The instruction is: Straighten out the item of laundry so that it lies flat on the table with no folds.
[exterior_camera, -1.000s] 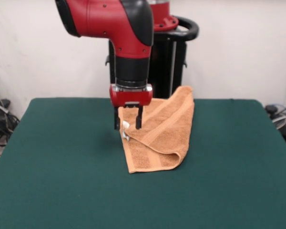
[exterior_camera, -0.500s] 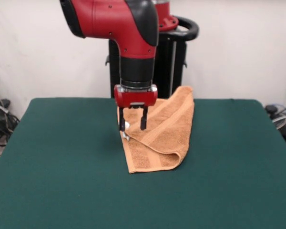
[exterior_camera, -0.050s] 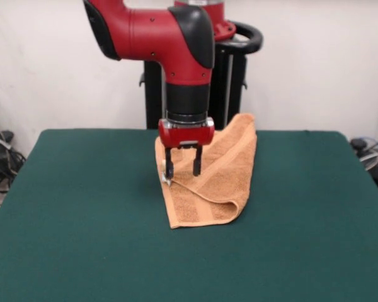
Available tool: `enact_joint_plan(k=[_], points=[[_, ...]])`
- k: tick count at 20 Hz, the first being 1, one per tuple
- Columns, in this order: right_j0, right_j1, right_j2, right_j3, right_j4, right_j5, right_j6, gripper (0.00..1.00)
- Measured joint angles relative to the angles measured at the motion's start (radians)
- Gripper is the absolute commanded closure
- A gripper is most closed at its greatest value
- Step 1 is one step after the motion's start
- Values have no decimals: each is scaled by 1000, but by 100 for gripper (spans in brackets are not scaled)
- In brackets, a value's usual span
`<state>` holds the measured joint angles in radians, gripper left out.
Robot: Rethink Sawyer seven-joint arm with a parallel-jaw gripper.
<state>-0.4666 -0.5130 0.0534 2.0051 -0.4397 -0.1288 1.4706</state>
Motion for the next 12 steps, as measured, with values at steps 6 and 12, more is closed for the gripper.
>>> enact_joint_plan(k=[6,12], points=[[2,36,-2,0,0,-20,0,0],[2,49,-2,0,0,-21,0,0]])
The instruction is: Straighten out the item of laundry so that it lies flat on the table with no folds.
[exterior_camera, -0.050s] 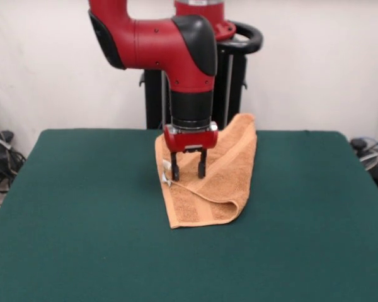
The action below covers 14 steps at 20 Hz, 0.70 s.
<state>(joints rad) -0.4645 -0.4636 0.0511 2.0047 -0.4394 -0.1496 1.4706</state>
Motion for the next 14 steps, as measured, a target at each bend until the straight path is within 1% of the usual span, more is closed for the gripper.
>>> enact_joint_plan(k=[3,4,14], points=[[-1,0,0,0,0,0,0,0],[-1,0,0,0,0,0,0,100],[0,-2,-1,0,0,0,0,100]])
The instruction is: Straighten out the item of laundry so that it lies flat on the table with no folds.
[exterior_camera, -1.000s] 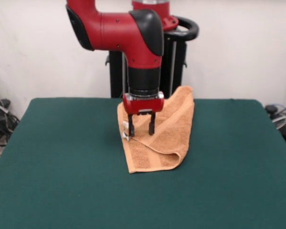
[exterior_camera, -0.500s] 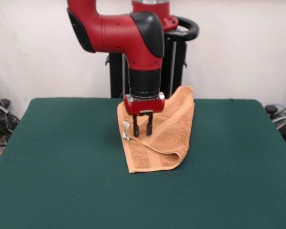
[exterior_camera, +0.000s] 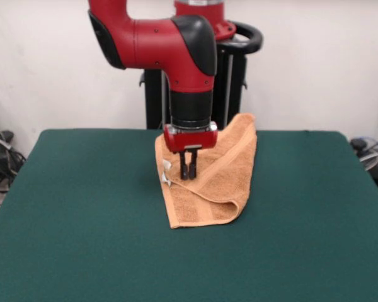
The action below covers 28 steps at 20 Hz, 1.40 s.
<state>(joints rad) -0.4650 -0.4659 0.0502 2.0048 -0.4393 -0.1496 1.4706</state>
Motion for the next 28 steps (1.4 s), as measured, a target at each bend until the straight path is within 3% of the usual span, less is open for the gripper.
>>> enact_joint_plan(k=[8,16,25,26,28], points=[[4,-22,-1,5,0,0,0,100],[4,-160,-1,54,0,16,0,100],[-7,-231,1,74,-1,37,0,100],[-10,-233,1,75,-1,37,0,0],[-19,-235,2,78,-1,37,0,0]])
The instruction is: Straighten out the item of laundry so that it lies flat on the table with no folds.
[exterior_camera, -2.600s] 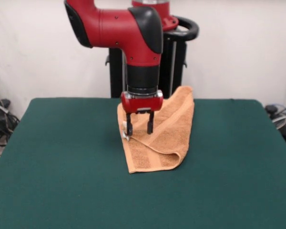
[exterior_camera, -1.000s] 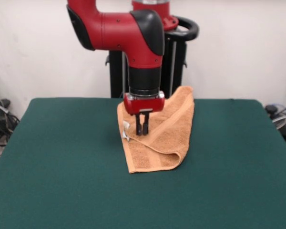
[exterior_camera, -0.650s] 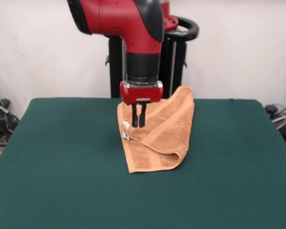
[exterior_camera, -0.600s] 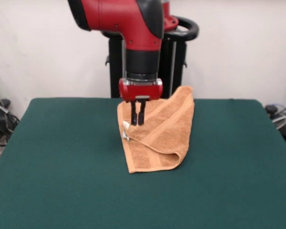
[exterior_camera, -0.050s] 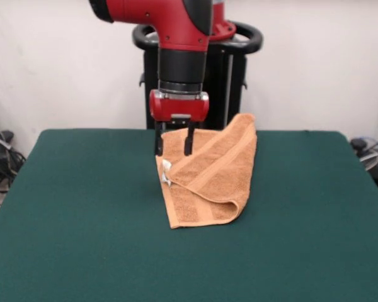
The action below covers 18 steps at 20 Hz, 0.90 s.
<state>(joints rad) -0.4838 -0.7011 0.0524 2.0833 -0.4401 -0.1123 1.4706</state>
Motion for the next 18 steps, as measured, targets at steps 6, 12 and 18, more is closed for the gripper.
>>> enact_joint_plan(k=[6,12,18], points=[[-9,-1,0,1,0,0,0,0],[2,32,-10,1,0,0,0,0],[15,93,-11,1,0,0,0,0]])
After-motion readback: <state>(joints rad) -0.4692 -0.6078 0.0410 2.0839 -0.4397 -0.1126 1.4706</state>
